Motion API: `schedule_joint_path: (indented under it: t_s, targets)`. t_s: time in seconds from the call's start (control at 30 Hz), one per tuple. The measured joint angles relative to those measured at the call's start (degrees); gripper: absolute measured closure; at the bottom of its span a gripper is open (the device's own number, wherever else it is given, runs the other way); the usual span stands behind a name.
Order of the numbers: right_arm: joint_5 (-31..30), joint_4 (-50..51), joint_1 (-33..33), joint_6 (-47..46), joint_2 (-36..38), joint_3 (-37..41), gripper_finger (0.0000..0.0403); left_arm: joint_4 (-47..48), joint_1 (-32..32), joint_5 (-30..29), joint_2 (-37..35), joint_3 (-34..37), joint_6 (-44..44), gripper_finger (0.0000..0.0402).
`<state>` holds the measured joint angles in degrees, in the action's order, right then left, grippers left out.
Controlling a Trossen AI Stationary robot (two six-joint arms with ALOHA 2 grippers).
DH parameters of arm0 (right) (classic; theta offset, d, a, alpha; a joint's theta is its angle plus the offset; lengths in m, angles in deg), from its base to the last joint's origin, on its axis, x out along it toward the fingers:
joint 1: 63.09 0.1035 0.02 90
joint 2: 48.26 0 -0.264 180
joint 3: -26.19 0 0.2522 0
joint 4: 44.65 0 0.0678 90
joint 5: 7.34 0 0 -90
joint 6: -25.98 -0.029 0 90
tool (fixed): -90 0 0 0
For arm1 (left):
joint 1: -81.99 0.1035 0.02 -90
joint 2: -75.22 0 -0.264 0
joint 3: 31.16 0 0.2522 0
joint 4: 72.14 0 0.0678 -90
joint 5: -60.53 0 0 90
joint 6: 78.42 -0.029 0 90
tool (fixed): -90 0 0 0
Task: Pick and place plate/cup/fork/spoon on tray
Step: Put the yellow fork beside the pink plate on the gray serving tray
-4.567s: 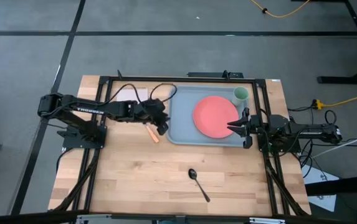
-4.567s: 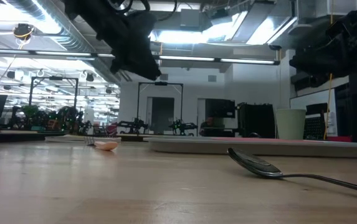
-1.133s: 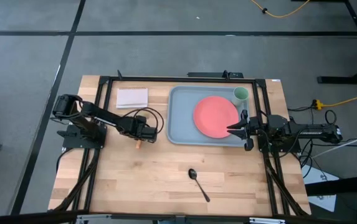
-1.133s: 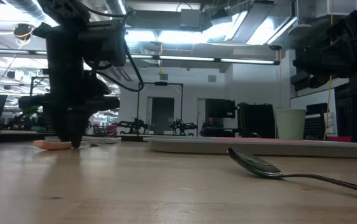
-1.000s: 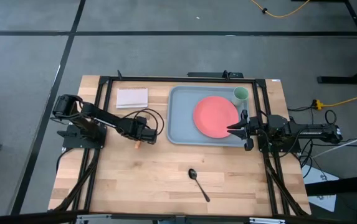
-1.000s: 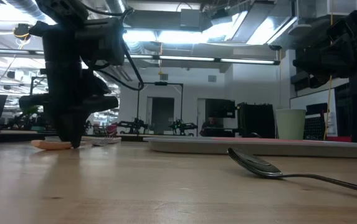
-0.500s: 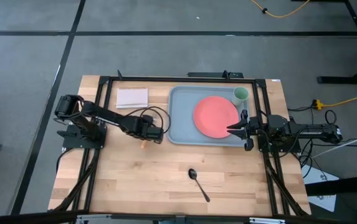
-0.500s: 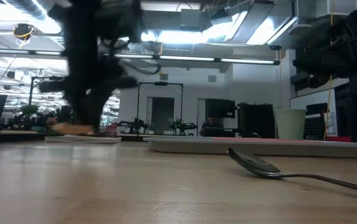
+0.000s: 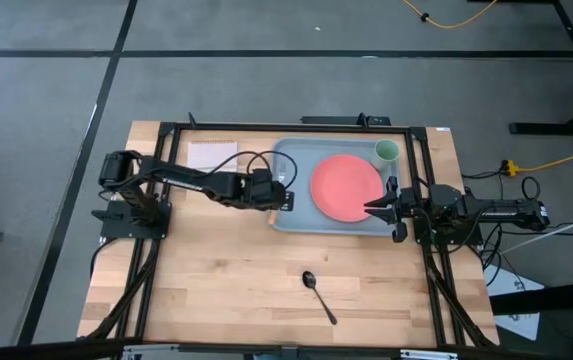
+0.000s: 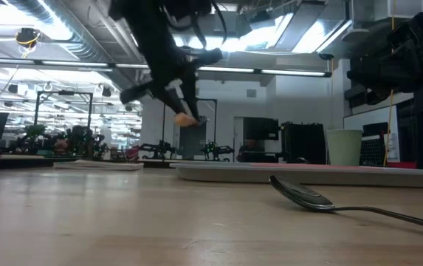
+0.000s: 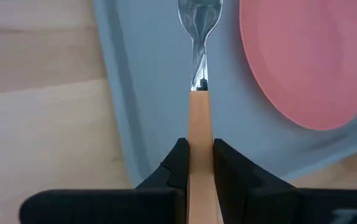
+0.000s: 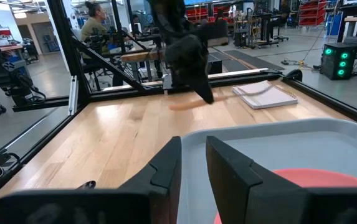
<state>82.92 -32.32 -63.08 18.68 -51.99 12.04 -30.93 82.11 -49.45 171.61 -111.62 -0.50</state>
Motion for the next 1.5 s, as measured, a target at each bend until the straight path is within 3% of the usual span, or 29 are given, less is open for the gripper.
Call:
schedule_joint_path:
  t_s: [0.37, 0.9, 1.5]
  targets:
    - [1.0, 0.0, 0.0, -0.1, 0.0, 0.0, 0.0324, -11.4, 3.8, 3.0, 10.3, 0.0, -3.5, 0.0364]
    - [0.9, 0.0, 0.0, 0.2, 0.0, 0.0, 0.0324, -17.7, 4.9, 2.1, 14.7, -1.1, -3.6, 0.0364]
    - [1.4, 0.0, 0.0, 0.1, -0.4, 0.0, 0.0324, -7.1, 10.1, 4.1, 16.9, -7.2, -8.1, 0.0355]
